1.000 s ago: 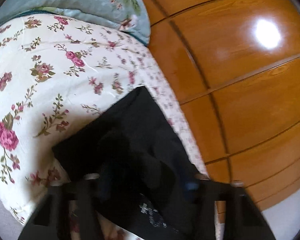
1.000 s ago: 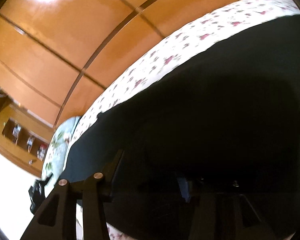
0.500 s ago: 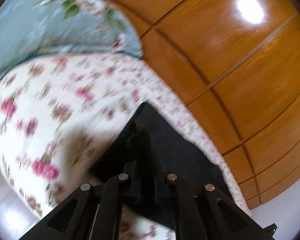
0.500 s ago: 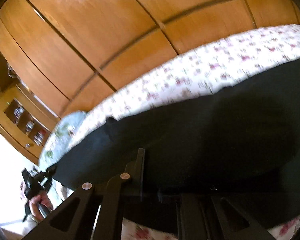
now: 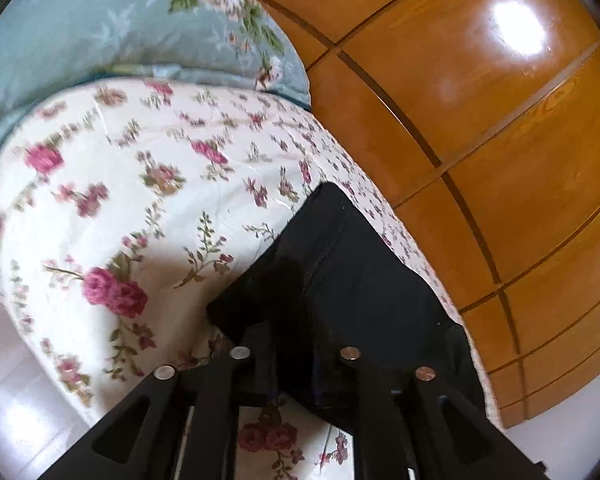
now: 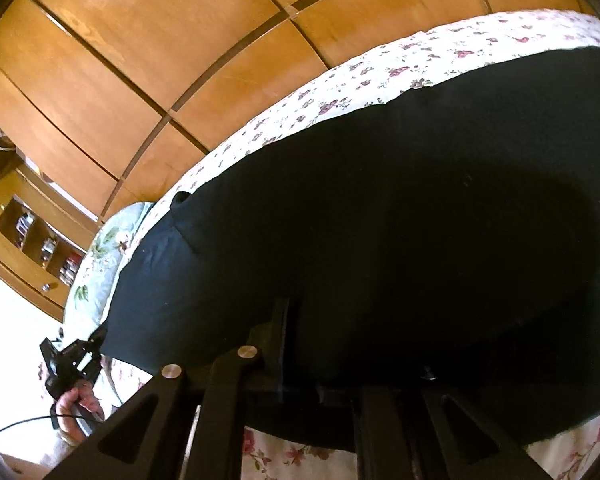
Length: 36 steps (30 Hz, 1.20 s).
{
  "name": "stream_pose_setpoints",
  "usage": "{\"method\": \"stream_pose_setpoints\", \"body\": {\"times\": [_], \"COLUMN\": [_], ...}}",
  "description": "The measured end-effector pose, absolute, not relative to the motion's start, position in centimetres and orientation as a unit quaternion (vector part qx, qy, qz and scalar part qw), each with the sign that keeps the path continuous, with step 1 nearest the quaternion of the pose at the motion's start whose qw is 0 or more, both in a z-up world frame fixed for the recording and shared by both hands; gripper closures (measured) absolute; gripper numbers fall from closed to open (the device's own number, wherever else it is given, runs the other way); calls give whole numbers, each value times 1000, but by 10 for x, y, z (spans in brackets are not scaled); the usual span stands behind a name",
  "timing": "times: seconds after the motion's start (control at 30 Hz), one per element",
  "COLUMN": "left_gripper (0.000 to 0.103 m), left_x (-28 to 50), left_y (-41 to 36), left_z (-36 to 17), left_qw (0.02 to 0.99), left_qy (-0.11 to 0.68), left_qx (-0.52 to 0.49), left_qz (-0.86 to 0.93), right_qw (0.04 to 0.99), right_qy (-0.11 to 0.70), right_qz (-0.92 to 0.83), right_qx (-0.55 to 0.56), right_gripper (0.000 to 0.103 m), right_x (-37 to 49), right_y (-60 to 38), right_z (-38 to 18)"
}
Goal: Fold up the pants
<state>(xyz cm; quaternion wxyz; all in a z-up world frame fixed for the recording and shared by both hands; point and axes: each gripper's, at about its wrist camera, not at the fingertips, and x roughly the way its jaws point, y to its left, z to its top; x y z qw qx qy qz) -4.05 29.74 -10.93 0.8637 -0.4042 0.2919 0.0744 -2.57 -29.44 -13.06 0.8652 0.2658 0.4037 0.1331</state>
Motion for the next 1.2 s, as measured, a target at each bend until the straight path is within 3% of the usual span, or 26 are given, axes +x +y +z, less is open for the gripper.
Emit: {"method": "stream_pose_setpoints", "body": {"times": [0.13,0.4,0.63,0.8,1.07,1.2], "left_gripper": [75,71,70,70,70,70], "left_x": [-52,-51,0,25,20,18], "left_y": [280,241,179,155,146,152], "left_z": [-78,-32,-49,-83,-97,-99], "left_qw": [897,938,942,922,915,913], "left_qy": [254,194,285,355,370,368], "left_qx": [-341,-260,-178,-155,-157,-175], "left_qz": [117,118,1,-20,-16,-18], "right_qw": [872,880,872,871,847,829], "right_qy": [388,347,311,279,222,223], "right_qz": [113,38,-20,-79,-127,-141], "right_qx": [275,323,377,397,467,493], "right_gripper": [70,62,62,51,51,68], "right_x": [-32,-52,-72,-84,-78,-64], "right_y": [-308,-369,-420,-454,-517,-538], "right_z": [-121,-113,-109,-102,-105,-111]}}
